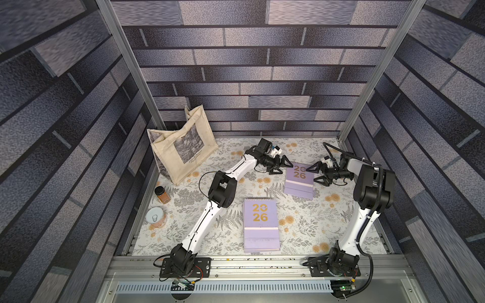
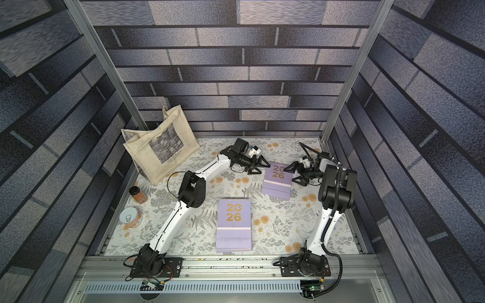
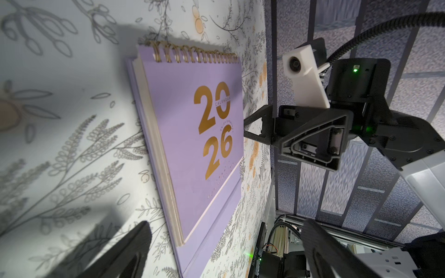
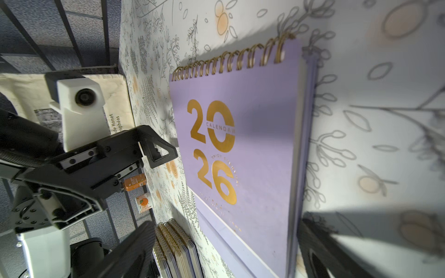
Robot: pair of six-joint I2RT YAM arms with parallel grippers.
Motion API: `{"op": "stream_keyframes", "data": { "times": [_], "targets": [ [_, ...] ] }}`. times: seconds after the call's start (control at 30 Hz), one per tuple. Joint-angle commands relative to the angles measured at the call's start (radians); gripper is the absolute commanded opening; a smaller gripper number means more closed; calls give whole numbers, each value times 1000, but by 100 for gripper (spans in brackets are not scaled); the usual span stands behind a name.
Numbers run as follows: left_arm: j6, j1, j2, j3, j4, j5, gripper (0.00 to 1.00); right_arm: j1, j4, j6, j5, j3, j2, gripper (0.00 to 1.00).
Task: Stack the calendars
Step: Pick up the calendar at the center of the board.
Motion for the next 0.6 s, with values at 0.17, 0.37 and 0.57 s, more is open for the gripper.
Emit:
{"op": "stream_keyframes", "data": {
  "times": [0.17, 0.37, 0.57],
  "targets": [
    [89, -4, 5, 28, -138, -27, 100, 11, -10, -29, 60, -43, 92, 95],
    [87, -8, 22, 29, -131, -32, 100, 28, -13, -30, 54, -42, 101, 94],
    [57, -9, 40, 31, -92, -27, 100, 73, -10, -24, 72, -34, 100, 94]
  ]
}}
